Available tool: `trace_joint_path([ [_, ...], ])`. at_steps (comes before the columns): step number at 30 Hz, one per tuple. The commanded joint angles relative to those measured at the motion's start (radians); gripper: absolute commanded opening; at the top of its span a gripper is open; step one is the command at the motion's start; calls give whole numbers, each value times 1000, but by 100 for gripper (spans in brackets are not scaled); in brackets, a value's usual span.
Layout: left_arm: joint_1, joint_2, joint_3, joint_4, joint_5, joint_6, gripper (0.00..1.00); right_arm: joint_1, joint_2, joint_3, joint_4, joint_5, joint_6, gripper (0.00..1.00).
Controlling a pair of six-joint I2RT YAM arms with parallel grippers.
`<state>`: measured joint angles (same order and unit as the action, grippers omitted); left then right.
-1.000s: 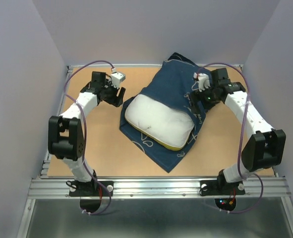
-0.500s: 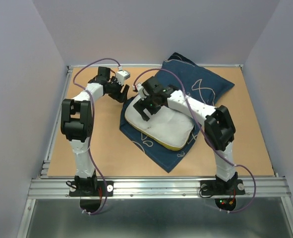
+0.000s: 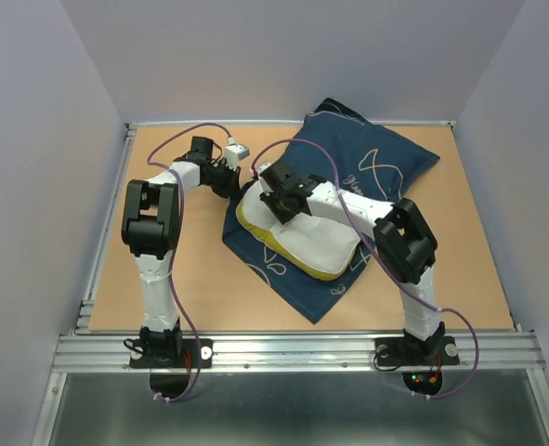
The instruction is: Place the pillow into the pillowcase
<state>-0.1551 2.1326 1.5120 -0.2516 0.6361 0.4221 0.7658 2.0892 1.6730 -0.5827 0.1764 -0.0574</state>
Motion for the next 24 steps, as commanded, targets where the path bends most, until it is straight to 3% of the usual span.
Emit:
trace_joint_path([
  [1, -12, -60, -61, -89, 97, 4, 0, -64, -37, -113, 52, 158, 2, 12],
  [2, -11, -92, -91, -97, 108, 12, 0, -88, -43, -136, 75, 196, -1, 3],
  [3, -11, -165, -154, -118, 118, 27, 0, -114, -43, -140, 83, 213, -1, 1],
  [10, -3, -424, -349, -325, 160, 107, 0, -321, -98, -153, 224, 383, -61, 1],
  [13, 3, -496, -391, -345, 149, 110, 0, -330, -161, -171, 230, 338, -85, 1],
  [15, 2, -525, -406, -313, 157, 89, 0, -321, -231, -211, 222, 174, -96, 1],
  [19, 2, -499, -374, -288, 186, 60, 0, -240, -273, -340, 183, 160, -159, 1],
  [20, -1, -490, -366, -290, 185, 61, 0, -235, -302, -376, 153, 93, -154, 5],
  [21, -3, -481, -355, -290, 186, 55, 0, -235, -316, -386, 132, 39, -154, 17],
  [22, -7, -465, -351, -291, 191, 50, 0, -232, -334, -389, 76, -51, -151, 71],
  [24, -14, -455, -349, -288, 209, 28, 0, -230, -395, -389, 20, -168, -148, 95],
])
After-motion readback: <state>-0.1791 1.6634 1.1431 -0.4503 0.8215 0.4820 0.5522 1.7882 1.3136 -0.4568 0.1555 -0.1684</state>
